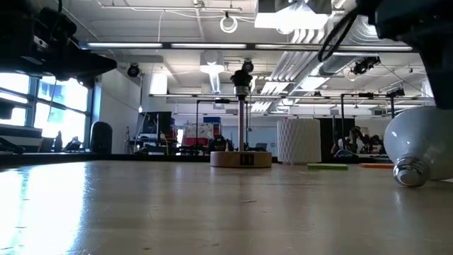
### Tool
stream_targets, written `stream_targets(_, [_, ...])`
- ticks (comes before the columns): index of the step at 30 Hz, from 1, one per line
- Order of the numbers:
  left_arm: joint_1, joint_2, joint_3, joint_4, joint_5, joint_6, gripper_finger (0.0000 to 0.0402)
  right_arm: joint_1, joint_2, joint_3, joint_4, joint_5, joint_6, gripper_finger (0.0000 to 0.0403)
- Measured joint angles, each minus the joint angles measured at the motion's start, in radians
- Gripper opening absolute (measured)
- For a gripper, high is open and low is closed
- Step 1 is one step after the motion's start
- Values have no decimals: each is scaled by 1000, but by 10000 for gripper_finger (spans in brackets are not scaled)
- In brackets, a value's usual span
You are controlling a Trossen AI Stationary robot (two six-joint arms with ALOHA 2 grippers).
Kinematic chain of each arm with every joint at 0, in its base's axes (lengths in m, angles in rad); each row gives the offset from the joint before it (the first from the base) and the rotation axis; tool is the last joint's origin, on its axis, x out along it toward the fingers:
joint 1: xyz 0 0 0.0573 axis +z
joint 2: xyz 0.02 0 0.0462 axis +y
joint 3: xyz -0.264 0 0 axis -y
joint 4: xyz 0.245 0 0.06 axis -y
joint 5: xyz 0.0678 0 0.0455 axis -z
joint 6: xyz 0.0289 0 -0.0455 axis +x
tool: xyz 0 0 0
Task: Screw lightbulb
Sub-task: Insert the lightbulb into the lamp socket
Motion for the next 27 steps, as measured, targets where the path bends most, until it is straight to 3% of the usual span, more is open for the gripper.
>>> stream_targets(4, [0,0,0,0,0,0,0,26,-10,0,75,103,143,254])
stream_targets(11, [0,0,0,0,0,0,0,82,-3,0,123,129,388,300])
stream_targets(16, [0,1,0,0,0,0,0,31,19,-10,134,59,391,303])
stream_targets(27, [0,1,0,0,0,0,0,-3,8,-236,305,-138,352,303])
